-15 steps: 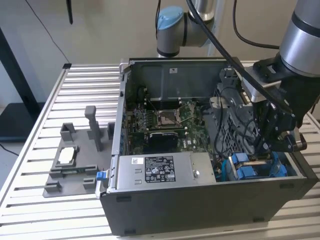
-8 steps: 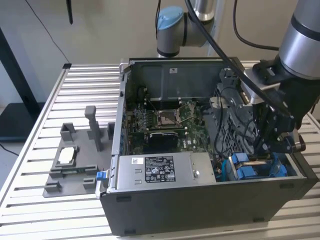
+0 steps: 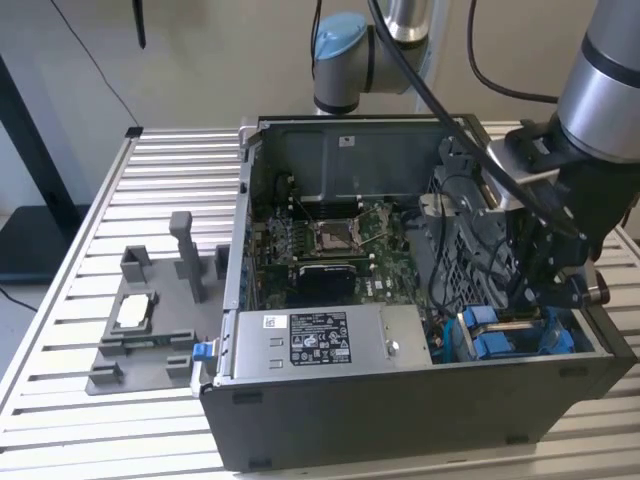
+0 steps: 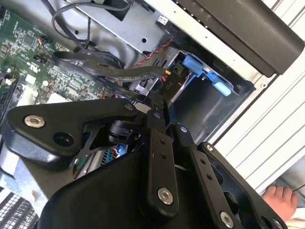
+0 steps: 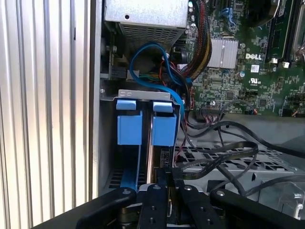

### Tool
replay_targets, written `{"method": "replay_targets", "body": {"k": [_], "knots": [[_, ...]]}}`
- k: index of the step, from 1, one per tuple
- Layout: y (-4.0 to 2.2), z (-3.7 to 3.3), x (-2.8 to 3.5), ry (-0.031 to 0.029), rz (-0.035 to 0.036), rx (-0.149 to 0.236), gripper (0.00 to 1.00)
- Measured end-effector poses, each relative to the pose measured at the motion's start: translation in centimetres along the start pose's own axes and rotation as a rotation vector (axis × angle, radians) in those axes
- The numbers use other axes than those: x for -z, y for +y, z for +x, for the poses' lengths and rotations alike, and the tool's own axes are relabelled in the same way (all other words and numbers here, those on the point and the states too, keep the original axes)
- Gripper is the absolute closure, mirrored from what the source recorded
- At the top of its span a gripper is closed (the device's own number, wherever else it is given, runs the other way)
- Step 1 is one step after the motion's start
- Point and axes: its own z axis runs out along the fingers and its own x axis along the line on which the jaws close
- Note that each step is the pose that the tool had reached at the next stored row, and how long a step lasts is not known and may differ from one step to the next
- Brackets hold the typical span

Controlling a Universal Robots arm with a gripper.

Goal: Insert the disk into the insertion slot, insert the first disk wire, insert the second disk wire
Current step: 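Insert the second disk wire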

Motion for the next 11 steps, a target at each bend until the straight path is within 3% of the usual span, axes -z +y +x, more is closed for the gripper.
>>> {"method": "replay_targets", "body": {"k": [7, 11], "knots": [[-0.02, 0.02, -0.18, -0.0005, 0.0005, -0.006, 0.84], [-0.03, 0.02, -0.27, -0.0048, 0.0024, -0.009, 0.84]]}}
